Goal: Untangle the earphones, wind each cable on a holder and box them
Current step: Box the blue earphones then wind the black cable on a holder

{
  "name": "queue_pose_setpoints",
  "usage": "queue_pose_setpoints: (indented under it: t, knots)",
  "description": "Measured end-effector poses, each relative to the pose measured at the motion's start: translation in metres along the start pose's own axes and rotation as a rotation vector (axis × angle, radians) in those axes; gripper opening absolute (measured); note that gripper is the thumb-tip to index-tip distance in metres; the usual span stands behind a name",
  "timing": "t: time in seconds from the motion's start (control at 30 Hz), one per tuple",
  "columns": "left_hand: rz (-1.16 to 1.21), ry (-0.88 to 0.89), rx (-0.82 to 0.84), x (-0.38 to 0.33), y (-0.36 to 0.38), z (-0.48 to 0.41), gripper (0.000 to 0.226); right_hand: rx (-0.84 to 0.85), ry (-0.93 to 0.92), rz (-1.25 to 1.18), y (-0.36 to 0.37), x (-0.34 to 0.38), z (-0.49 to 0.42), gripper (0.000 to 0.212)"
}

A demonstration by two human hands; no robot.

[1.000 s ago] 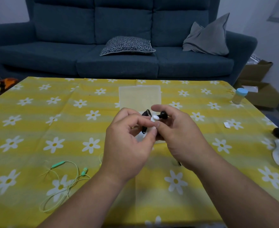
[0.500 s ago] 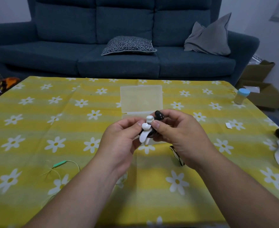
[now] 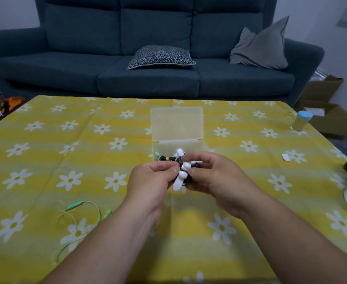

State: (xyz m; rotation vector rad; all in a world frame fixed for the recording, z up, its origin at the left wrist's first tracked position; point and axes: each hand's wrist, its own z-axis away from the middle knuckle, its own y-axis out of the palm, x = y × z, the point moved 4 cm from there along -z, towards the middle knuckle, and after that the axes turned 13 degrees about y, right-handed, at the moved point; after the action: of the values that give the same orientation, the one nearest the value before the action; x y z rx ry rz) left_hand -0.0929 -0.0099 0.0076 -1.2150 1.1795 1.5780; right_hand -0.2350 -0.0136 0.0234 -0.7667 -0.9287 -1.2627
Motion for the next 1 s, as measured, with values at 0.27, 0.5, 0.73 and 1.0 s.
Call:
queue_pose_setpoints:
  t: [0.27, 0.5, 0.73, 1.0]
  knots:
    - [-0.230, -0.020, -0.091, 0.018, -0.002, -0.004, 0.018, -0.039, 0.113, 0.272, 0.003, -0.019, -0.011, 0.044]
    - [-0.089, -0.017, -0.073, 0.008, -0.007, -0.028, 0.015, -0.260, 0.015, 0.450, -0.023, 0.004, -0.030, 0.033]
    - [-0.078, 0.066, -0.293, -0.010, -0.045, -0.053, 0.018, -0.390, -0.202, 0.449, -0.014, 0.030, -0.052, 0.040]
    - [-0.101, 0.095, -0.338, -0.020, -0.067, -0.058, 0.018, -0.430, -0.253, 0.624, 0.035, 0.028, -0.092, 0.038]
